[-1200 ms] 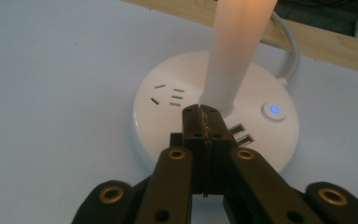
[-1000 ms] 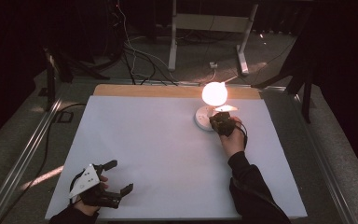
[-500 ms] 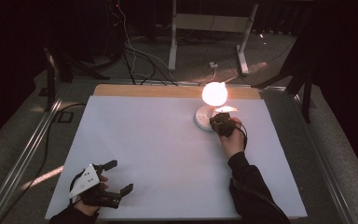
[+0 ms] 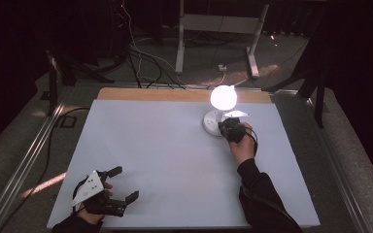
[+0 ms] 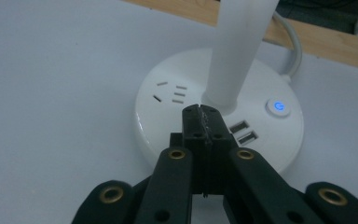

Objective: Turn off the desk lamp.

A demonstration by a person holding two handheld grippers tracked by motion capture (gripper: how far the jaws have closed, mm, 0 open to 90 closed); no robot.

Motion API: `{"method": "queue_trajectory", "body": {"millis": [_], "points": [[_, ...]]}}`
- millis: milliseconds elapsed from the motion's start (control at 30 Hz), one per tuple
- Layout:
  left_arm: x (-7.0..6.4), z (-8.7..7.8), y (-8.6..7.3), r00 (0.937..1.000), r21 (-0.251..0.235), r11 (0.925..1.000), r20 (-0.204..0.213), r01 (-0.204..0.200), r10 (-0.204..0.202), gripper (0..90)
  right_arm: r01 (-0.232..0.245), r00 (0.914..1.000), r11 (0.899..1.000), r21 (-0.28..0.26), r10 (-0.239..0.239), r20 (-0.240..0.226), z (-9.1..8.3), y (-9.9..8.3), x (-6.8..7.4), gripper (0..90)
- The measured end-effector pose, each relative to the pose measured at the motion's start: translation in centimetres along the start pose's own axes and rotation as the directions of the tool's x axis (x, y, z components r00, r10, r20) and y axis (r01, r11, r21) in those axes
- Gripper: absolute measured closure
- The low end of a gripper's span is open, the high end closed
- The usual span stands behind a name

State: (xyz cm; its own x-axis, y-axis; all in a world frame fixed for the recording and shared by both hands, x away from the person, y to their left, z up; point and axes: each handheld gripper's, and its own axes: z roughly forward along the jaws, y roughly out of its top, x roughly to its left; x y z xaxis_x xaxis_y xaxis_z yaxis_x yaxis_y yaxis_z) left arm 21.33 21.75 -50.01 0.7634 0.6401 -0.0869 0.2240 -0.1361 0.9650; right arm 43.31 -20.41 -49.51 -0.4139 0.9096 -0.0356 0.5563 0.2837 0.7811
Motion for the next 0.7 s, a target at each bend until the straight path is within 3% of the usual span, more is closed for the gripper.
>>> {"method": "queue_trajectory", "body": {"millis": [367,700], "points": [[-0.06,-0.04,0.04,1.0000,-0.002,1.0000,0.000,-0.002,0.002,0.6,-0.004,1.0000,1.000,-0.019,0.004,-0.003,-0.86,1.10,-0.19,90.0],[-0.08,-0.06,0.05,1.0000,-0.002,1.0000,0.000,-0.004,0.004,0.6,-0.010,0.9999,1.000,-0.001,0.010,0.002,-0.24,0.61,-0.19,90.0]]}}
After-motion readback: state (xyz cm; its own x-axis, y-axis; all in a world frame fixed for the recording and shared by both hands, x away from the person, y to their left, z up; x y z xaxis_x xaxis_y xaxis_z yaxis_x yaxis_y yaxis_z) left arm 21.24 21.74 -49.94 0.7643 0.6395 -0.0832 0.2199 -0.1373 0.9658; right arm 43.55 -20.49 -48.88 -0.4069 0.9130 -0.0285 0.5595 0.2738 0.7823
